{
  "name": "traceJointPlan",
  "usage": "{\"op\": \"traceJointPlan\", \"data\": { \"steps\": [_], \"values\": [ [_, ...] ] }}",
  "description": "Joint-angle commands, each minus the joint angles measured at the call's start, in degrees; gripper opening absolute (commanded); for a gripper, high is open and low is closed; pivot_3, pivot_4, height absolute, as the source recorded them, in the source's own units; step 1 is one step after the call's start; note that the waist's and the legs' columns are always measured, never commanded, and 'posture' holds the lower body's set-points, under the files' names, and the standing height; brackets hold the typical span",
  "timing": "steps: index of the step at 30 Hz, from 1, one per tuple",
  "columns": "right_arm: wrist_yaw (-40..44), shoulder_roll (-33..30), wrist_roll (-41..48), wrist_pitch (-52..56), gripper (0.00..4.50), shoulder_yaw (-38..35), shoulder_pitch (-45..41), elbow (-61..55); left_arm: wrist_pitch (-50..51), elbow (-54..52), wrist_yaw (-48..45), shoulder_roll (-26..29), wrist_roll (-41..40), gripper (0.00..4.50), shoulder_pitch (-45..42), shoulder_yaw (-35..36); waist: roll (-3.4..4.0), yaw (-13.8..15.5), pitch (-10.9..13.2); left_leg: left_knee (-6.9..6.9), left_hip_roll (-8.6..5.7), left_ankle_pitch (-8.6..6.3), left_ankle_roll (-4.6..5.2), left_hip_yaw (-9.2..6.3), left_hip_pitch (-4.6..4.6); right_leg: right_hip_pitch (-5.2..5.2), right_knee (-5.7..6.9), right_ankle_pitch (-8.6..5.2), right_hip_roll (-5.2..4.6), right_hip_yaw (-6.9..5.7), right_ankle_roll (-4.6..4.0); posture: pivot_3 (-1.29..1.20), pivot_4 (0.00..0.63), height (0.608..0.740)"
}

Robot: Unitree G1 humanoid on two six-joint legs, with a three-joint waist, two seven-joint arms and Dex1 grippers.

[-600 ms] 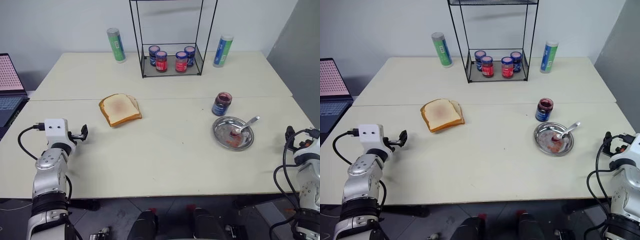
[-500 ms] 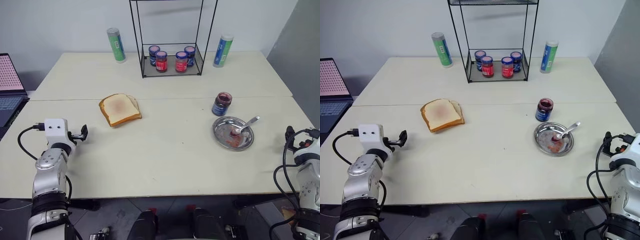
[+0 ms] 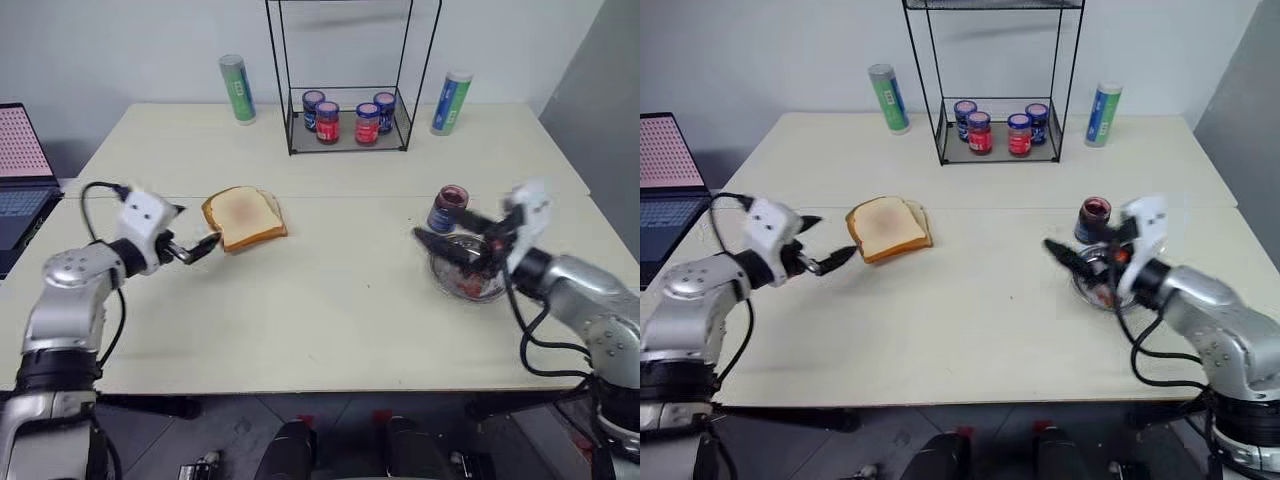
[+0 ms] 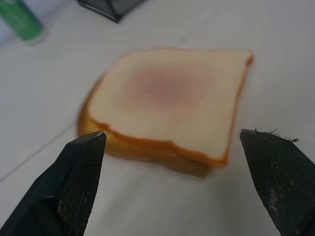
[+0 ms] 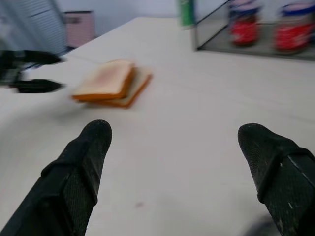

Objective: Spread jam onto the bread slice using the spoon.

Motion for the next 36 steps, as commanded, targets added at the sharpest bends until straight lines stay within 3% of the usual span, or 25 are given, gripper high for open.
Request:
{"op": "traceJointPlan", "data": {
  "steps": [1,6,11,23,30,34,36],
  "values": [
    [2.1,1.8,0.6,0.6,4.47,3.6,-3.4,-0.7,-6.2,11.5,-2.0,-2.0,4.2,4.5,-8.0,-3.4,-0.04,-0.1,0.0,0.0,-0.04,0.0,0.0,0.0,0.0,-0.02,0.0,0.0,0.04,-0.03,0.0,0.0,0.15,0.74],
    [1.7,3.6,-0.2,0.5,4.47,5.8,-4.5,-0.6,-10.3,24.1,-2.5,-4.2,5.5,4.5,-15.1,-3.7,-0.08,-0.4,0.0,-0.01,-0.05,0.0,-0.01,-0.21,-0.19,-0.3,0.08,0.0,0.09,-0.06,-0.01,0.0,0.15,0.74],
    [0.9,4.0,-1.2,-0.4,4.47,5.4,-2.3,-1.4,-6.9,29.8,-6.2,-4.9,2.8,4.5,-18.0,-1.5,-0.08,-0.4,0.0,0.01,-0.08,0.01,-0.01,-0.25,-0.37,-0.56,0.17,0.0,0.08,0.0,-0.01,0.0,0.15,0.74],
    [2.9,3.3,0.8,1.2,4.5,4.4,-1.6,-2.2,-5.2,30.9,-8.4,-5.2,0.9,2.13,-19.1,1.9,-0.09,-0.6,0.0,0.03,-0.07,0.01,-0.01,-0.29,-0.38,-0.57,0.19,0.0,0.08,0.0,-0.01,0.0,0.15,0.74],
    [3.7,3.3,8.7,5.0,4.5,2.8,-3.0,-4.5,-4.9,29.5,-8.7,-5.2,0.7,0.69,-18.5,2.3,-0.09,-0.7,0.0,0.03,-0.05,0.01,0.0,-0.3,-0.38,-0.57,0.2,0.0,0.09,-0.01,-0.01,0.0,0.15,0.74],
    [2.4,3.2,11.4,6.3,4.5,2.1,-3.3,-5.5,-4.6,28.4,-8.6,-5.3,0.3,0.02,-18.2,2.7,-0.09,-0.8,0.0,0.03,-0.03,0.01,0.0,-0.33,-0.38,-0.57,0.21,0.0,0.09,-0.02,-0.01,0.0,0.15,0.74],
    [1.6,3.1,12.5,6.7,4.5,1.6,-3.5,-5.9,-4.4,27.5,-8.5,-5.4,0.1,0.02,-18.4,3.0,-0.09,-0.8,0.0,0.04,-0.02,0.01,0.0,-0.33,-0.39,-0.57,0.21,0.0,0.08,-0.01,-0.01,0.0,0.15,0.74]
  ]
}}
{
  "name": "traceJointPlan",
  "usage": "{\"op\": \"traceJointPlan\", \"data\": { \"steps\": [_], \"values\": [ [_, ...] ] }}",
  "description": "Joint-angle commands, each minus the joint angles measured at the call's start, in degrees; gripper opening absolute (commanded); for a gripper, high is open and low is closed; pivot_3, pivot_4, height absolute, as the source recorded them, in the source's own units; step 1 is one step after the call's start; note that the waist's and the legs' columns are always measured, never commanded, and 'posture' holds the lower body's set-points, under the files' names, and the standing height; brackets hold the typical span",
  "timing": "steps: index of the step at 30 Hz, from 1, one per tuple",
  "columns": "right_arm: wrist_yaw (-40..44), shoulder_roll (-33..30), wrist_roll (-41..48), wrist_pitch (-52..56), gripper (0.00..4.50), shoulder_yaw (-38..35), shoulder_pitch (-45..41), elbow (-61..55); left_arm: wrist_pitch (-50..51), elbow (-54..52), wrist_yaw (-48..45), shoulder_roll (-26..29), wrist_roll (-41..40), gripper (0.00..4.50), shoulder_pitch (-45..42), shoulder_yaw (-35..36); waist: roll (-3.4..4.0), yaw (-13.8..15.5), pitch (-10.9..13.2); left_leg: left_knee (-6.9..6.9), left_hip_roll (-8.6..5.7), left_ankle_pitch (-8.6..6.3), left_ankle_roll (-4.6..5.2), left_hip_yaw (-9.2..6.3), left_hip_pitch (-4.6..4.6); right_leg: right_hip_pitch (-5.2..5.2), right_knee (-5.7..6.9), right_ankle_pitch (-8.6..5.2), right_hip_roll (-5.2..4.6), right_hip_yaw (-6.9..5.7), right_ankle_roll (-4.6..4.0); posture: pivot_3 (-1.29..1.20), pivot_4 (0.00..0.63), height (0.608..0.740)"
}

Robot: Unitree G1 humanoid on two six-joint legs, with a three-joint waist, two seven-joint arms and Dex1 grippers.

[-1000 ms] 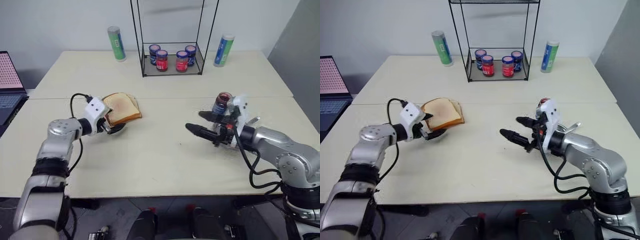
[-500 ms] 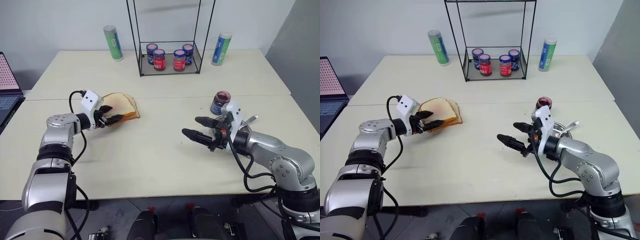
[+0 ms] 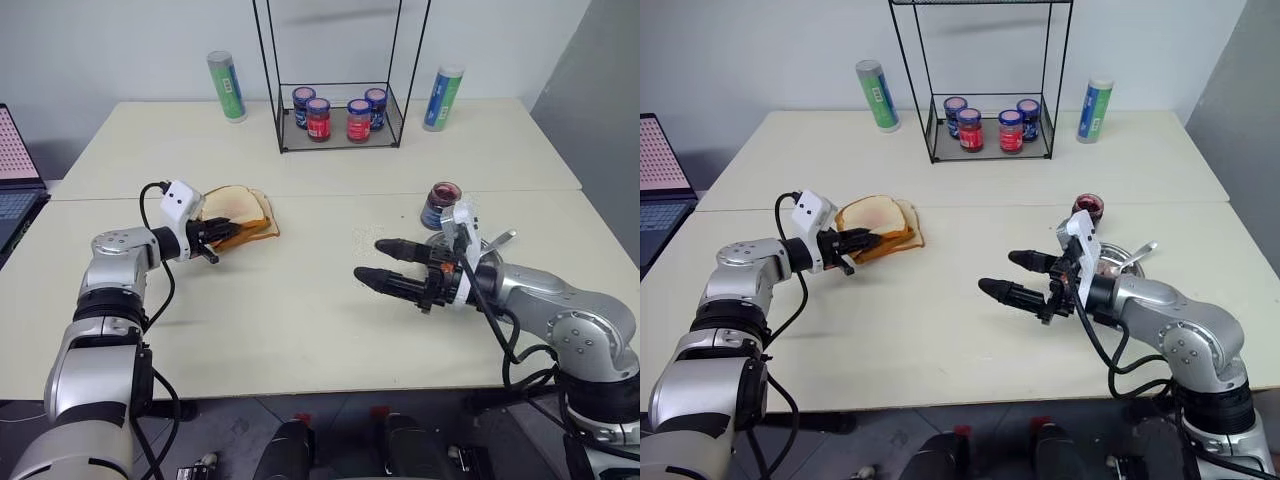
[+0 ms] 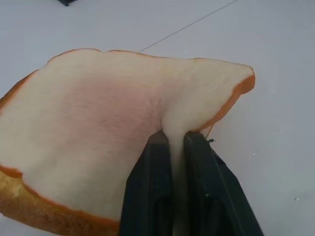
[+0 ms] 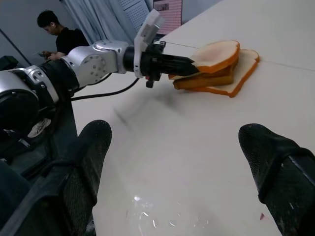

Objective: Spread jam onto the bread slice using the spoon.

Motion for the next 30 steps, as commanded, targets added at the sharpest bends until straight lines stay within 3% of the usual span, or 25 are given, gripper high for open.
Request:
{"op": "traceJointPlan", "data": {
  "steps": [1,4,8,10,14,16,20,25,30],
  "values": [
    [-1.6,-0.5,3.5,0.8,4.5,-2.8,-1.0,-2.8,0.5,-3.9,0.5,0.1,-1.2,0.02,-0.7,1.5,0.0,0.0,0.0,0.0,0.0,0.0,0.0,0.0,0.0,0.0,0.0,0.0,0.0,0.0,0.0,0.0,0.15,0.74],
    [-2.7,-0.9,4.4,1.0,4.5,-3.4,-1.1,-3.4,2.2,-7.7,0.0,-0.4,-1.9,0.02,-1.1,1.3,0.0,0.0,0.0,0.0,0.01,0.0,0.0,-0.01,-0.01,0.0,0.0,0.0,0.0,0.0,0.0,0.0,0.15,0.74],
    [-5.5,-1.7,6.8,1.5,4.5,-5.3,-0.7,-5.5,10.2,-26.7,-3.0,-3.6,-4.8,0.02,-0.2,-2.4,-0.06,0.5,0.0,0.04,0.04,0.01,0.0,-0.09,-0.14,-0.09,0.0,0.0,-0.04,-0.03,0.0,0.0,0.15,0.74],
    [-7.7,-2.4,7.8,1.5,4.5,-6.9,0.2,-6.5,10.7,-37.3,-4.4,-5.7,-2.9,0.02,3.4,-8.3,-0.07,0.6,0.0,0.06,0.07,0.01,-0.01,-0.12,-0.2,-0.1,-0.01,0.0,-0.09,-0.04,0.0,0.0,0.15,0.74],
    [-10.0,-3.6,8.1,1.2,4.5,-8.2,1.5,-7.1,12.2,-46.1,-4.1,-8.0,-1.7,0.02,8.0,-13.4,-0.03,0.3,0.0,0.05,0.0,0.02,-0.04,0.04,-0.14,-0.04,-0.06,0.01,-0.22,0.1,0.0,0.0,0.15,0.74],
    [-10.8,-4.4,7.4,0.7,4.5,-9.4,4.0,-7.5,7.9,-46.7,-3.2,-9.0,2.5,0.02,11.6,-18.5,-0.03,-0.3,0.0,0.0,0.03,0.01,0.0,0.1,-0.07,-0.08,-0.04,0.01,-0.12,0.2,0.01,0.0,0.15,0.74],
    [-13.1,-4.9,6.0,-0.7,4.5,-11.5,10.2,-9.4,-8.7,-36.7,1.5,-8.7,15.2,0.02,15.5,-27.7,0.08,-0.3,-0.1,-0.07,0.02,0.0,0.01,0.09,0.04,-0.01,-0.01,0.0,0.04,0.13,-0.01,0.0,0.15,0.74],
    [-17.5,-5.6,6.6,-0.7,4.5,-15.3,13.8,-9.7,-12.4,-33.6,0.9,-9.8,14.4,0.02,14.6,-27.1,0.03,0.6,-0.2,0.0,0.05,0.0,0.02,0.12,0.27,0.37,-0.06,0.01,-0.03,0.12,0.0,0.0,0.15,0.74],
    [-21.5,-5.2,4.9,-2.7,4.5,-22.7,18.0,-5.8,-13.8,-32.2,0.8,-10.1,13.8,1.01,13.5,-25.9,0.02,0.6,-0.2,-0.01,0.03,0.0,0.03,0.13,0.42,0.6,-0.14,0.0,-0.02,0.01,0.02,0.0,0.15,0.74]
  ]
}}
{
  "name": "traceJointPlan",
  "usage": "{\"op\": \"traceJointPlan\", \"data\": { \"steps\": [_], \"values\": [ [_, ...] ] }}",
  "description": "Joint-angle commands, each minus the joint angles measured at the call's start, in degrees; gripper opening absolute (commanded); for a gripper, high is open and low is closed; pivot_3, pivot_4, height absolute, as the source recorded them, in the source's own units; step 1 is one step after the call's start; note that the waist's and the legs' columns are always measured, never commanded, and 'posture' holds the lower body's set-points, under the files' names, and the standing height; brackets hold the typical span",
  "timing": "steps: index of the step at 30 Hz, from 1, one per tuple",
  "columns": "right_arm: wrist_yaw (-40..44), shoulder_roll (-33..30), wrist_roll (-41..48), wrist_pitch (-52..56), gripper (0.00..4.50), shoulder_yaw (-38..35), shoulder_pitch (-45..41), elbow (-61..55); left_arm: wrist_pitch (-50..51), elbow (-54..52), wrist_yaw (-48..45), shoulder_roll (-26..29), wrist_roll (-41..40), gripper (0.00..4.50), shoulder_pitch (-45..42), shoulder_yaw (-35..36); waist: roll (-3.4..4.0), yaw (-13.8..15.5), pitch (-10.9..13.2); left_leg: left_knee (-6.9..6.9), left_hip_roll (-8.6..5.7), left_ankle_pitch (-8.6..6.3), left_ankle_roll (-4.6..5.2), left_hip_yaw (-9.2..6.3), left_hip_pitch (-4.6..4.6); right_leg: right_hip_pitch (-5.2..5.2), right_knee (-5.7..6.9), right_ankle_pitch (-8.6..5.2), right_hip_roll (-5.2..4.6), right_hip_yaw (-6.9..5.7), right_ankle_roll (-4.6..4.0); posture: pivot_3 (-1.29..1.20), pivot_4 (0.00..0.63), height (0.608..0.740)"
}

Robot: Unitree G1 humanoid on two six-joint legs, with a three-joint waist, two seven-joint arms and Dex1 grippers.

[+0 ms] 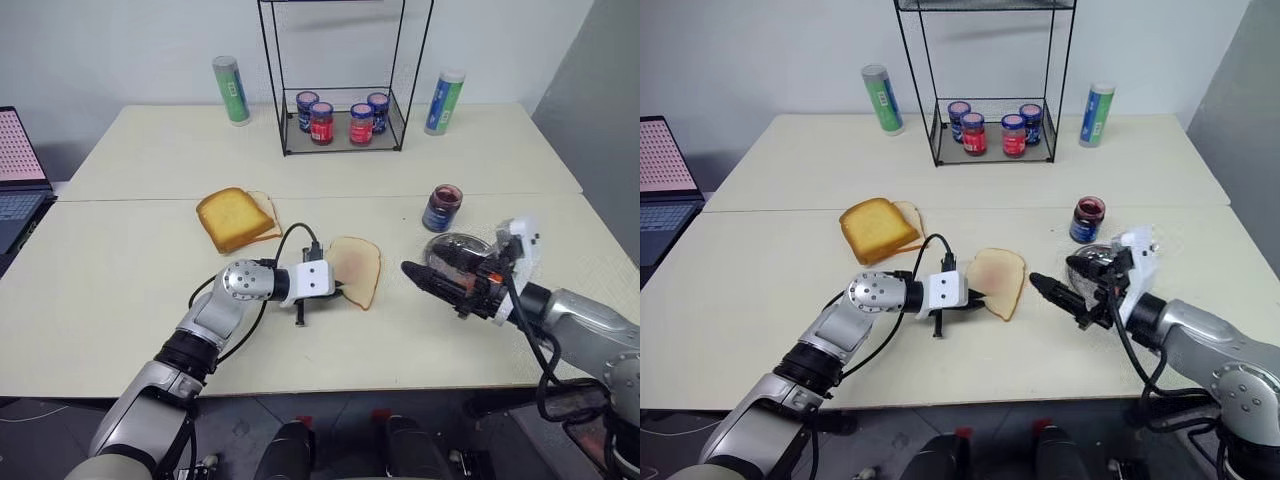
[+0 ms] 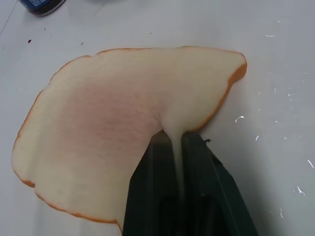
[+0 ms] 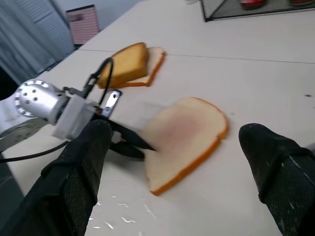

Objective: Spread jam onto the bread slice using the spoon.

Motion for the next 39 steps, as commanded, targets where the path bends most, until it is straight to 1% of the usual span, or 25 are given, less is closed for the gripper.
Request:
{"op": "traceJointPlan", "data": {
  "steps": [1,3,6,7,8,9,10,12,13,15,16,18,20,22,26,34,39],
  "values": [
    [-2.9,0.1,-2.2,-3.4,4.5,-6.9,2.4,3.0,0.3,1.0,-0.8,0.2,-0.3,1.18,0.1,1.0,0.0,0.0,0.0,0.0,0.0,0.0,0.0,0.0,0.01,0.0,0.0,0.0,0.0,0.02,0.0,0.0,0.15,0.74],
    [-3.8,0.4,-4.5,-5.1,4.5,-9.3,3.1,6.8,2.2,-1.6,-2.5,1.5,-1.7,1.59,0.6,1.8,0.0,0.0,0.0,0.01,-0.01,0.0,0.0,0.02,0.03,0.02,0.01,0.0,0.0,0.03,0.0,0.0,0.15,0.74],
    [-3.2,0.3,-7.5,-7.3,4.5,-10.8,2.0,14.7,7.6,-7.6,-7.0,5.3,-5.3,2.19,1.9,4.0,0.0,-0.3,0.0,-0.01,-0.02,0.0,0.0,0.09,0.03,0.0,0.03,0.0,0.03,0.05,0.0,0.0,0.15,0.74],
    [-2.8,0.5,-7.4,-7.4,4.5,-10.9,1.1,16.8,8.9,-9.3,-8.1,6.5,-6.3,2.37,2.2,4.7,0.0,-0.3,0.0,-0.03,-0.01,0.0,0.0,0.12,0.05,-0.03,0.04,0.0,0.06,0.07,-0.01,0.0,0.15,0.74],
    [-2.2,0.6,-6.9,-7.1,4.5,-10.8,0.1,18.6,10.3,-11.1,-9.2,7.6,-7.4,2.45,2.5,5.3,0.02,-0.7,0.0,-0.04,-0.01,0.0,0.0,0.12,0.05,-0.03,0.04,0.0,0.06,0.08,-0.01,0.0,0.15,0.74],
    [-1.8,0.8,-6.7,-6.9,4.5,-10.9,-1.5,21.6,12.0,-13.2,-10.4,8.9,-8.7,2.77,2.8,6.2,0.03,-0.7,0.0,-0.06,0.02,0.0,0.0,0.15,0.07,-0.04,0.05,0.0,0.08,0.09,-0.02,0.0,0.15,0.74],
    [-1.6,0.9,-6.8,-7.0,4.5,-11.1,-3.0,24.6,13.9,-15.1,-11.3,10.1,-10.1,2.89,3.0,7.1,0.04,-0.8,0.0,-0.06,0.02,0.0,0.0,0.15,0.06,-0.05,0.05,0.0,0.09,0.11,-0.02,0.0,0.15,0.74],
    [-0.7,0.9,-7.2,-7.2,4.5,-11.3,-5.5,29.1,17.6,-18.2,-12.6,11.7,-12.2,3.36,3.1,8.4,0.07,-0.8,0.0,-0.05,0.07,0.0,0.0,0.14,0.04,-0.05,0.05,0.0,0.07,0.09,-0.02,0.0,0.15,0.74],
    [0.1,0.7,-7.8,-7.4,4.5,-11.2,-6.9,32.3,21.5,-20.6,-13.2,12.1,-14.9,3.56,2.9,9.6,0.07,-0.8,0.0,-0.04,0.07,0.0,0.0,0.15,0.05,-0.04,0.05,0.0,0.06,0.09,-0.02,0.0,0.15,0.74],
    [1.8,0.4,-8.7,-7.9,4.5,-11.1,-9.4,37.7,28.8,-24.4,-13.3,12.1,-20.0,3.94,2.1,11.9,0.07,-0.6,0.0,-0.05,0.08,0.0,0.0,0.15,0.04,-0.03,0.04,0.0,0.03,0.09,-0.02,0.0,0.15,0.74],
    [3.1,0.3,-9.0,-8.2,4.5,-11.0,-11.0,41.5,33.2,-26.3,-12.3,11.0,-23.5,4.11,1.0,13.6,0.07,-0.5,0.0,-0.04,0.07,0.0,0.0,0.15,0.01,-0.02,0.0,0.0,0.02,0.07,-0.02,0.0,0.15,0.74],
    [6.6,0.2,-10.4,-8.9,4.5,-10.0,-15.0,49.4,39.2,-28.6,-6.8,5.9,-29.1,4.47,-1.5,16.8,0.03,-0.2,0.1,0.02,0.07,0.0,0.0,0.19,-0.05,-0.02,0.0,0.0,-0.01,0.05,-0.01,0.0,0.15,0.74],
    [8.9,-0.2,-12.5,-9.6,4.5,-8.7,-17.7,54.4,42.1,-29.7,-4.7,4.0,-29.5,4.47,-2.4,16.5,0.04,-0.1,0.1,0.07,0.07,0.0,0.0,0.19,-0.05,0.01,0.0,0.0,-0.03,0.03,0.0,0.0,0.15,0.74],
    [11.7,-0.5,-13.2,-9.3,4.5,-8.2,-21.0,59.9,42.7,-31.3,-5.5,3.7,-28.9,4.47,-2.1,14.0,0.07,-0.3,0.1,0.02,0.0,0.0,0.0,0.29,0.0,0.01,0.0,0.0,-0.01,0.07,0.0,0.0,0.15,0.74],
    [16.1,-0.9,-15.2,-9.2,4.5,-7.6,-24.8,67.2,44.3,-32.5,-4.6,2.2,-29.7,4.47,-2.8,12.6,0.07,-0.8,0.1,-0.04,-0.01,0.0,0.0,0.45,0.03,-0.05,0.0,0.0,0.05,0.15,-0.02,0.0,0.15,0.74],
    [21.3,-0.7,-20.5,-11.6,4.5,-6.8,-30.9,78.5,45.5,-33.4,-4.2,1.2,-30.1,4.47,-3.2,11.7,0.07,-1.2,0.1,-0.01,-0.01,0.0,0.0,0.53,0.03,-0.04,0.0,0.01,0.05,0.22,-0.01,0.0,0.15,0.74],
    [23.3,0.1,-22.6,-12.9,4.5,-6.8,-33.1,82.1,45.3,-33.4,-3.7,0.9,-30.0,4.47,-3.3,11.4,0.07,-1.3,0.1,0.0,0.0,0.0,0.0,0.55,0.06,-0.03,0.01,0.01,0.05,0.24,-0.01,0.0,0.15,0.74]
  ]
}}
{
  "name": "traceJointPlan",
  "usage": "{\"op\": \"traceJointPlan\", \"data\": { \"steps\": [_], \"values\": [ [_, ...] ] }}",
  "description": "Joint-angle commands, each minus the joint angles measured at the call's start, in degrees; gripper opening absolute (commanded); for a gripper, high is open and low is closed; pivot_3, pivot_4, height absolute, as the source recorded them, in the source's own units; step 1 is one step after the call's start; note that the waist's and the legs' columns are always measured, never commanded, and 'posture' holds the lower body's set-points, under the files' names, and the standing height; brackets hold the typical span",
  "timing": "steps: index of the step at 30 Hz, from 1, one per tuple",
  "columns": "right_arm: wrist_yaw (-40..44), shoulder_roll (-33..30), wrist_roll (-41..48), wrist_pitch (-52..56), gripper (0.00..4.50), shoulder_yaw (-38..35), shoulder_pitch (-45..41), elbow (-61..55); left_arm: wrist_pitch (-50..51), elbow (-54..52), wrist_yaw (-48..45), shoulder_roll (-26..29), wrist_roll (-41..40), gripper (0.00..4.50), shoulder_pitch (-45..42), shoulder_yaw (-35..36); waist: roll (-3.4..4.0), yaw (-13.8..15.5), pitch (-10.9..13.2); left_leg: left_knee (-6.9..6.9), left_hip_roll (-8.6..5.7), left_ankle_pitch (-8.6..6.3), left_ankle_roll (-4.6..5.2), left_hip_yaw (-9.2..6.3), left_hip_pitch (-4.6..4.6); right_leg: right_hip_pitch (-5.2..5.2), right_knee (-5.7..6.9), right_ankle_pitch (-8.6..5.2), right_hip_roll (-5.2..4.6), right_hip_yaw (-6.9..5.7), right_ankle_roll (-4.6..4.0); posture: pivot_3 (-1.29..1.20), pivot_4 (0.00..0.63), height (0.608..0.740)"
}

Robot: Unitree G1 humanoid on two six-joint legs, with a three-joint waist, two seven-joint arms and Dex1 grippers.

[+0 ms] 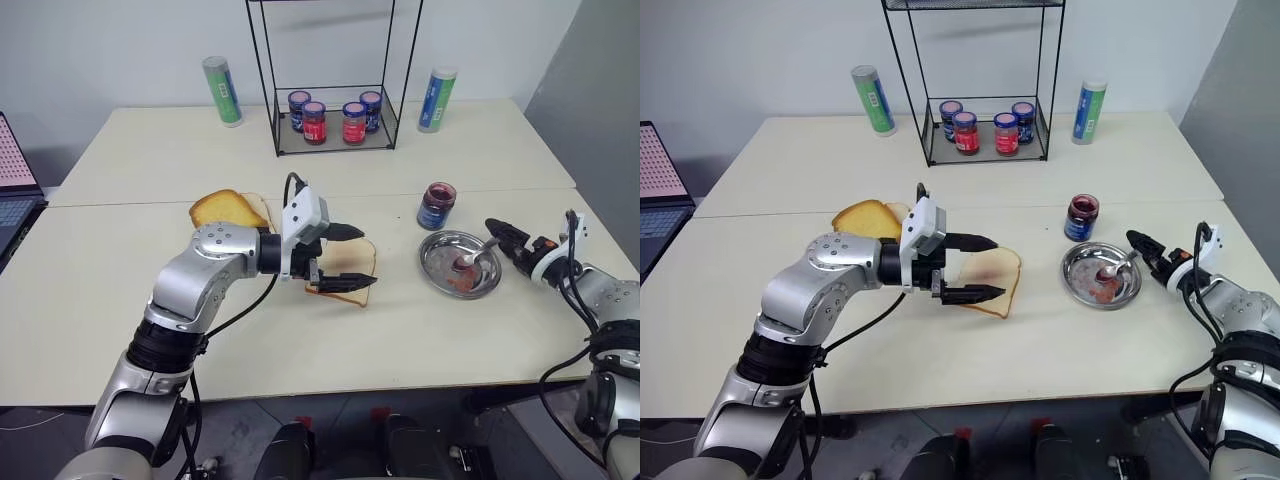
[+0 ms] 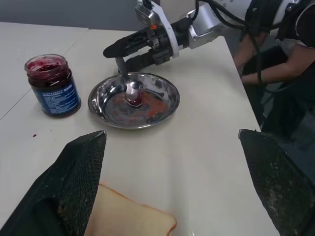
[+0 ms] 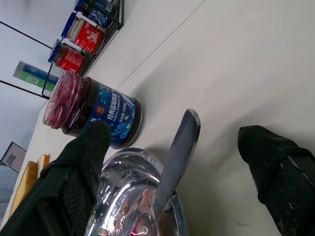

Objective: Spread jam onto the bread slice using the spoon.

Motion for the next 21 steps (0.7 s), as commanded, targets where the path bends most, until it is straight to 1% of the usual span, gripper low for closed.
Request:
{"op": "traceJointPlan", "data": {
  "steps": [1,3,6,12,13,15,16,18,21],
  "values": [
    [2.0,0.1,-0.9,-1.1,4.5,-0.8,-2.0,2.0,-0.1,-2.1,0.3,0.1,-0.8,4.47,-1.1,0.3,0.0,-0.1,0.0,0.0,-0.01,0.0,0.0,0.01,0.0,0.0,0.0,0.0,0.0,0.01,0.0,0.0,0.15,0.74],
    [2.3,0.2,-1.2,-1.2,4.5,-1.0,-2.3,2.4,-0.1,-2.2,0.3,0.2,-0.8,4.47,-0.9,0.5,0.0,-0.1,0.0,0.0,0.0,0.0,0.0,0.01,0.01,0.0,0.01,0.0,0.0,0.01,0.0,0.0,0.15,0.74],
    [2.6,0.1,-1.9,-2.1,4.09,-1.1,-2.1,3.2,-0.1,-2.2,0.3,0.5,-0.7,4.5,-0.8,0.5,0.0,-0.2,0.0,0.0,0.0,0.0,0.0,0.02,0.01,0.0,0.01,0.0,0.0,0.02,0.0,0.0,0.15,0.74],
    [3.9,0.0,-2.3,-1.3,2.8,-1.4,-1.7,2.2,-0.4,-1.4,0.2,0.8,-0.6,4.5,-1.2,0.7,0.0,-0.2,0.0,-0.01,0.0,0.0,0.0,0.02,0.01,0.0,0.0,0.0,0.0,0.02,0.0,0.0,0.15,0.74],
    [4.0,0.0,-2.3,-1.2,2.5,-1.3,-1.6,1.9,-0.4,-1.3,0.1,0.8,-0.6,4.5,-1.3,0.7,0.0,-0.2,0.0,-0.01,0.0,0.0,0.0,0.01,0.01,0.0,0.0,0.0,-0.01,0.02,0.0,0.0,0.15,0.74],
    [4.2,0.0,-2.2,-0.7,2.17,-1.5,-1.5,1.2,-0.5,-1.1,0.0,0.8,-0.5,4.5,-1.4,0.7,0.0,-0.1,0.0,-0.01,0.0,0.0,0.0,0.01,0.0,0.0,0.0,0.0,-0.01,0.02,0.0,0.0,0.15,0.74],
    [4.3,0.0,-2.1,-0.4,1.86,-1.5,-1.2,0.5,-0.7,-0.9,-0.1,0.8,-0.5,4.5,-1.5,0.6,0.0,-0.1,0.0,-0.01,0.0,0.0,0.0,0.01,0.0,0.0,0.0,0.0,-0.02,0.02,0.0,0.0,0.15,0.74],
    [4.8,-0.1,-2.2,-0.1,1.47,-1.3,-0.6,-0.6,-0.9,-0.6,-0.2,0.7,-0.4,4.5,-1.6,0.5,0.0,-0.1,0.0,-0.01,0.0,0.0,0.0,0.01,-0.01,0.0,0.0,0.0,-0.03,0.02,0.0,0.0,0.15,0.74],
    [5.7,-0.2,-2.6,-0.1,0.75,-0.5,0.6,-2.9,-1.5,0.0,-0.3,0.5,0.0,4.5,-1.6,0.3,0.0,-0.1,0.0,-0.01,0.0,0.0,0.0,0.01,-0.01,0.0,-0.01,0.0,-0.03,0.01,0.0,0.0,0.15,0.74]
  ]
}}
